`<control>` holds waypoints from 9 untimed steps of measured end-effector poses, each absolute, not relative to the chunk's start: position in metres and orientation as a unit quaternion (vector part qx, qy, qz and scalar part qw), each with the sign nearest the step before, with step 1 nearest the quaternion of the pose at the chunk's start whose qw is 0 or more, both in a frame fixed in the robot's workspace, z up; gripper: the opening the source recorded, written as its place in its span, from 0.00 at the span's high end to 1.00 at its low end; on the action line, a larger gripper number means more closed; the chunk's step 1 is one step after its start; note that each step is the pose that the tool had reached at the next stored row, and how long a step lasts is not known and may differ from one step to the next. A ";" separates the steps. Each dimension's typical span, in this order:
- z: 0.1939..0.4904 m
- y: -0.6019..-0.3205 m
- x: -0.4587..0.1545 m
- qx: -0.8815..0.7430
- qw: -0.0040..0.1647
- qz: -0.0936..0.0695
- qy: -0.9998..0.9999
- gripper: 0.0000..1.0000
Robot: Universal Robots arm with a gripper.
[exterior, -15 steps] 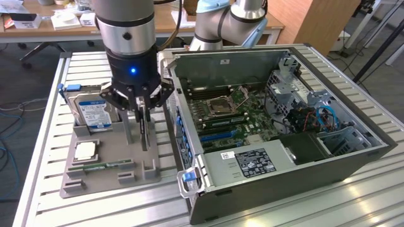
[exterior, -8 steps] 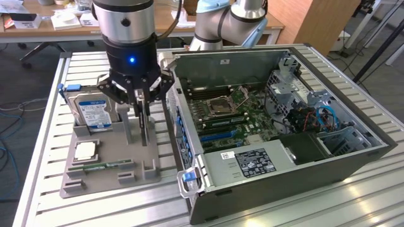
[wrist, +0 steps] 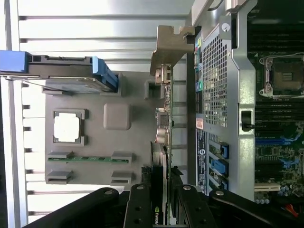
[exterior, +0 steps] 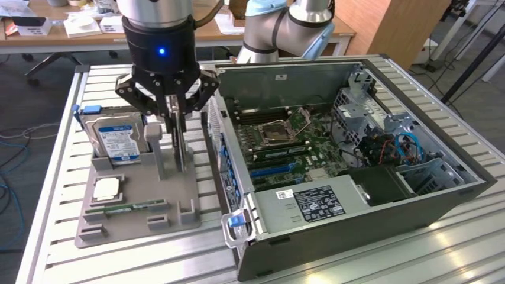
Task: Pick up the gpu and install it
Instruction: 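Pick up the gpu and move the gpu toward the slot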
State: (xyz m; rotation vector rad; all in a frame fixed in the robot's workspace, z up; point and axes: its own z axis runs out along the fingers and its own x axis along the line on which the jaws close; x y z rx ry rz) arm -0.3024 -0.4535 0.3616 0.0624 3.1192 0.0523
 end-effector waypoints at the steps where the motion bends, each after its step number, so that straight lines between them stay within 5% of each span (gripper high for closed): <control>1: 0.365 -0.454 -0.302 0.020 0.011 0.017 1.000 0.74; 9: 0.392 -0.454 -0.302 0.019 0.011 0.017 1.000 0.74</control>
